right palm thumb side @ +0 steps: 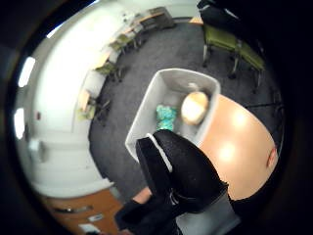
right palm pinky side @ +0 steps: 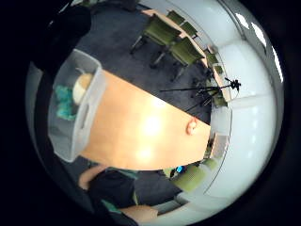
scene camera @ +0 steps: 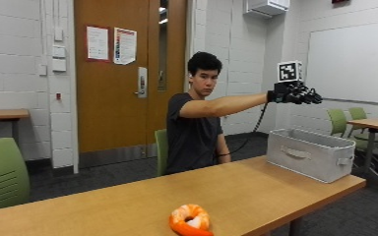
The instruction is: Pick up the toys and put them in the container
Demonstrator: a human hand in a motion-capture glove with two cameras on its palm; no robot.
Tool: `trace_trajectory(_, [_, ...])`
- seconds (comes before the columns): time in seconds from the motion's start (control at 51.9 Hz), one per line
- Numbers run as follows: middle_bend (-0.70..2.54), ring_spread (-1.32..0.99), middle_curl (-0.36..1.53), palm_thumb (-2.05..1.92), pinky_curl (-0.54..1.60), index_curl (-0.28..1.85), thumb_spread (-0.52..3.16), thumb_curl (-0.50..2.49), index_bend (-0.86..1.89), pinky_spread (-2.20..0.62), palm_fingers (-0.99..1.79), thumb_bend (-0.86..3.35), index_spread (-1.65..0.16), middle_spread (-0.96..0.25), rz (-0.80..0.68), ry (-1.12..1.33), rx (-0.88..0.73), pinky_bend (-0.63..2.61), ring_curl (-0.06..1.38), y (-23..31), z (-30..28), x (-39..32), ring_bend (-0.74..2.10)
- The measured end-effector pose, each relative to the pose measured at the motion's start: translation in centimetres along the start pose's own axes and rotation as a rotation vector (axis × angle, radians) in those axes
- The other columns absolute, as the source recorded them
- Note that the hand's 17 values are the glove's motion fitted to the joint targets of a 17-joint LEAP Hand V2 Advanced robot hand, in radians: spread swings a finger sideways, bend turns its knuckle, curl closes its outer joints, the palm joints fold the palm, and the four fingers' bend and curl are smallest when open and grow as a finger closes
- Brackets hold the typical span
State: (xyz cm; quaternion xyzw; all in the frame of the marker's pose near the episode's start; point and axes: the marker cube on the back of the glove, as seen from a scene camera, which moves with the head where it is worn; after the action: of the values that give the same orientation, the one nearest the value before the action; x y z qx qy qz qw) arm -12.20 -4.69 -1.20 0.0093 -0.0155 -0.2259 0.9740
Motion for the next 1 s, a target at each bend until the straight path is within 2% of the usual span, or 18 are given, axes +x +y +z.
trace_trajectory(0.058, [0.48, -0.28, 0.45, -0.1, 0.37, 0.69, 1.16, 0.3, 0.11, -0.14, -0.08, -0.08, -0.35, -0.13, -0.038, -0.056, 0.005, 1.0, 0.27, 1.3, -0.6, 1.5, 0.73])
trace_trajectory(0.135, [0.48, -0.3, 0.44, -0.1, 0.36, 0.65, 1.16, 0.27, 0.13, -0.14, -0.06, -0.07, -0.34, -0.13, 0.183, 0.057, -0.002, 0.98, 0.26, 2.8, -0.9, 7.0, 0.71])
trace_trajectory(0.212, [0.47, -0.33, 0.44, -0.1, 0.35, 0.62, 1.16, 0.25, 0.14, -0.15, -0.04, -0.07, -0.34, -0.14, 0.281, 0.09, -0.012, 0.95, 0.26, 4.7, -1.4, 11.7, 0.71])
trace_trajectory(0.404, [0.52, -0.38, 0.45, -0.08, 0.32, 0.57, 1.16, 0.22, 0.18, -0.15, 0.04, -0.06, -0.35, -0.18, 0.378, 0.086, 0.017, 0.84, 0.26, 9.6, -2.7, 22.0, 0.72])
trace_trajectory(0.578, [0.49, -0.41, 0.44, -0.07, 0.31, 0.56, 1.16, 0.2, 0.2, -0.15, 0.1, -0.06, -0.37, -0.19, 0.448, 0.103, 0.031, 0.79, 0.25, 13.2, -2.7, 28.0, 0.7])
trace_trajectory(0.751, [0.47, -0.43, 0.43, -0.08, 0.31, 0.56, 1.14, 0.19, 0.2, -0.14, 0.11, -0.06, -0.37, -0.2, 0.503, 0.128, 0.024, 0.76, 0.24, 16.7, -0.1, 34.9, 0.64])
trace_trajectory(1.001, [0.45, -0.43, 0.42, -0.07, 0.32, 0.55, 1.1, 0.19, 0.2, -0.12, 0.12, -0.06, -0.39, -0.23, 0.654, 0.126, 0.008, 0.73, 0.21, 21.4, 7.6, 44.7, 0.52])
